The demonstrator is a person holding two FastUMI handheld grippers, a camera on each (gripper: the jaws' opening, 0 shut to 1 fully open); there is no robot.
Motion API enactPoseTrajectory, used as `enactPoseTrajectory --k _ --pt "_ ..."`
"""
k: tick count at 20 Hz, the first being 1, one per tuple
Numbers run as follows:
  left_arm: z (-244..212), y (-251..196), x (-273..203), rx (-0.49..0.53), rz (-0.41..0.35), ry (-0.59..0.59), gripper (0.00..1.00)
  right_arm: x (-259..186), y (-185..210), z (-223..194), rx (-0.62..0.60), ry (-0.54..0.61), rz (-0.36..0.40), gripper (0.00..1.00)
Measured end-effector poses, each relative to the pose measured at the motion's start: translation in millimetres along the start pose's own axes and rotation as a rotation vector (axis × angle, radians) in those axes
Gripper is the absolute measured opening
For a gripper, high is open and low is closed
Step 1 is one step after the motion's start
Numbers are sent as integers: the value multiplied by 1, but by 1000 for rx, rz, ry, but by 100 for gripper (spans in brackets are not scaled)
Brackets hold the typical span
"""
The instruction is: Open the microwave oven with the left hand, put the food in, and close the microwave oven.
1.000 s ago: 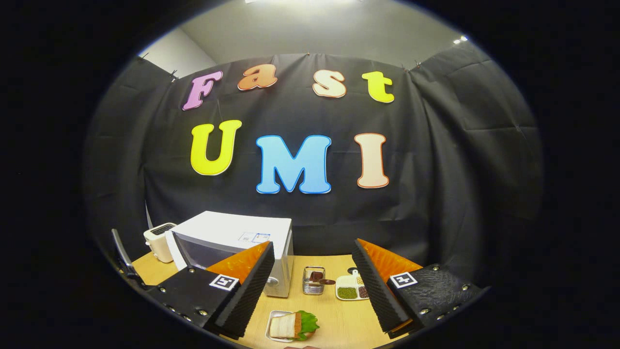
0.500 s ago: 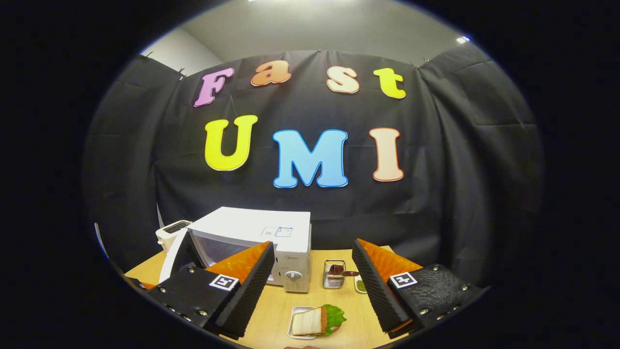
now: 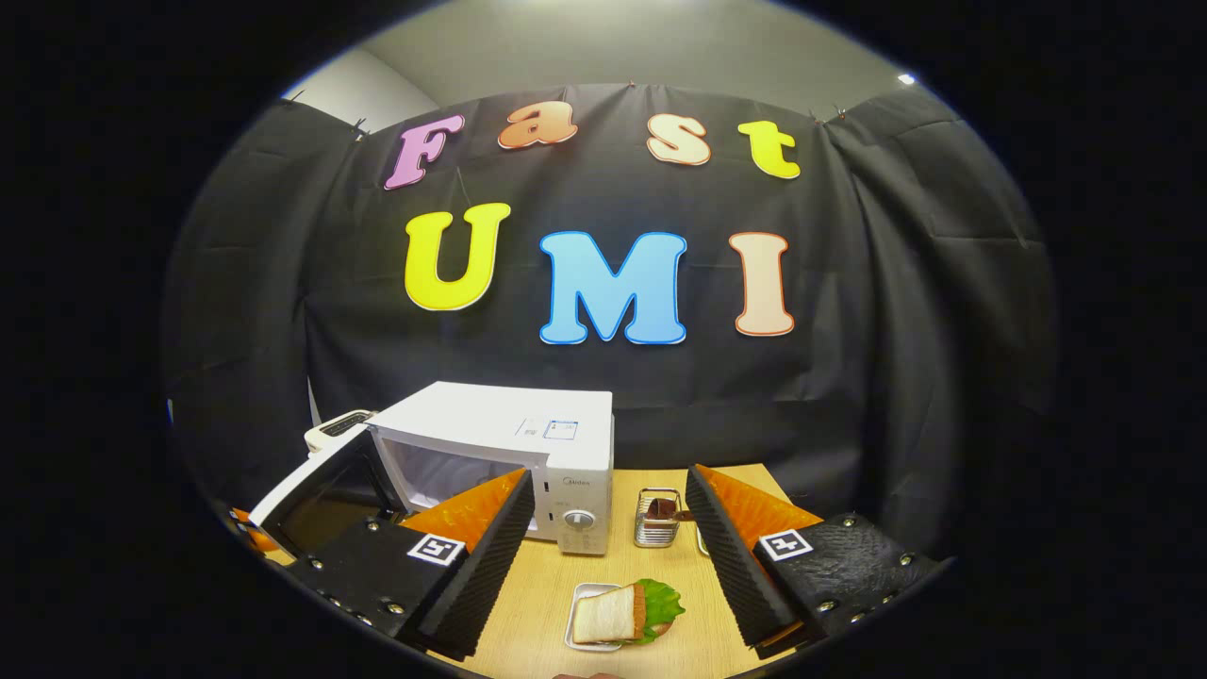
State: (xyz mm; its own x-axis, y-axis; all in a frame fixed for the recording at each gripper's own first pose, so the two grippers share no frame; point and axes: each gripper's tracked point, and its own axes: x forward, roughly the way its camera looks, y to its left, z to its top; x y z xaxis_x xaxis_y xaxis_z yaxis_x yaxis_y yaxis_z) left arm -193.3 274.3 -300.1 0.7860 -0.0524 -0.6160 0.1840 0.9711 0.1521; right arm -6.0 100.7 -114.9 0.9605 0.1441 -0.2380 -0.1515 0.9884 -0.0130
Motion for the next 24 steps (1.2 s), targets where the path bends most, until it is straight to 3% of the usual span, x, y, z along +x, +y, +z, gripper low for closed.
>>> enactPoseTrajectory --k 2,6,13,14,16,19,20,24 --pt "-6 12 -3 -82 -4 -9 6 0 -2 -5 1 14 -9 98" --pt "-12 31 -4 -129 -30 -21 6 2 -1 -14 0 34 -5 98" --pt "-17 33 -7 -118 -70 -35 12 9 -3 -37 44 84 42 98" --pt "-17 39 -7 -120 -58 -40 22 11 -6 -42 50 97 44 98" --pt "-21 44 -11 -128 -30 -45 19 14 -16 -54 61 128 40 98" --pt "-23 50 -23 -146 12 -41 33 18 -40 -83 59 201 14 98" --pt "-22 54 -31 -152 35 -48 26 18 -46 -95 62 227 11 98" --pt "21 81 -79 -215 194 -129 26 20 -64 -147 88 350 25 98"
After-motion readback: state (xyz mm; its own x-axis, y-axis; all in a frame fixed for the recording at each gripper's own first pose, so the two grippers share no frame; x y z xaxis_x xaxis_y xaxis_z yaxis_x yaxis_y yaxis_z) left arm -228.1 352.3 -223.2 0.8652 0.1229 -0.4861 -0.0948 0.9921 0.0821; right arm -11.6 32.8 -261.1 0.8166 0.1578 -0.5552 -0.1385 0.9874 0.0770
